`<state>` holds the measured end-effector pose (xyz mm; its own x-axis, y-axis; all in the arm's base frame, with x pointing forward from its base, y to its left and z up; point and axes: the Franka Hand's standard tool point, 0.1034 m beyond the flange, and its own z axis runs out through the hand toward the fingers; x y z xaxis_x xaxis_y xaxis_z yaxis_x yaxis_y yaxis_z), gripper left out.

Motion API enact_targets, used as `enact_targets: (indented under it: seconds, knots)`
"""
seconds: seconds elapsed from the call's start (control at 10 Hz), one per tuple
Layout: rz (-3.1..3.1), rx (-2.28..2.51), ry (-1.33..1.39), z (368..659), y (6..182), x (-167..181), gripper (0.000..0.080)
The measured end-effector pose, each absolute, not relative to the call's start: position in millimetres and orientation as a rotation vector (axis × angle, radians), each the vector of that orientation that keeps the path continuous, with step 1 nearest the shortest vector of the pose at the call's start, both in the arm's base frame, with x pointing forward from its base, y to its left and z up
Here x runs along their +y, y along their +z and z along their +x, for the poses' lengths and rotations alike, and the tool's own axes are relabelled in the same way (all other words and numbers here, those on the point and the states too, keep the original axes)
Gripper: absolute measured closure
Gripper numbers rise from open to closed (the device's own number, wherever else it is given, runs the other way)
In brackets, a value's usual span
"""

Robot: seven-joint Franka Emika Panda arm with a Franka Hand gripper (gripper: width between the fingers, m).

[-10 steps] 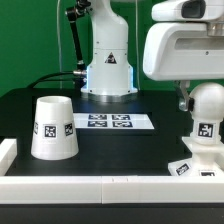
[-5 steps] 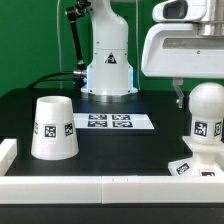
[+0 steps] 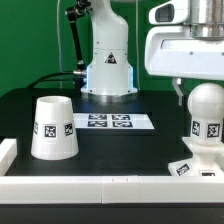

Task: Assemble lamp

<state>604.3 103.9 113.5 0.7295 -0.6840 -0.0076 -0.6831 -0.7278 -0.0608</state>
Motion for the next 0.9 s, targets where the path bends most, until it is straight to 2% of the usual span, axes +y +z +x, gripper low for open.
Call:
enact_targets:
  seconds: [0.6, 0.8, 0.9]
  knots:
    - [-2.568, 1.639, 0.033, 605.0, 113.0, 105.7, 0.022]
    - [-2.618, 1.567, 0.032, 604.3, 112.9, 106.2, 0.0219]
    - [-2.673, 1.48, 0.043, 603.0, 113.4, 108.4, 0.0128]
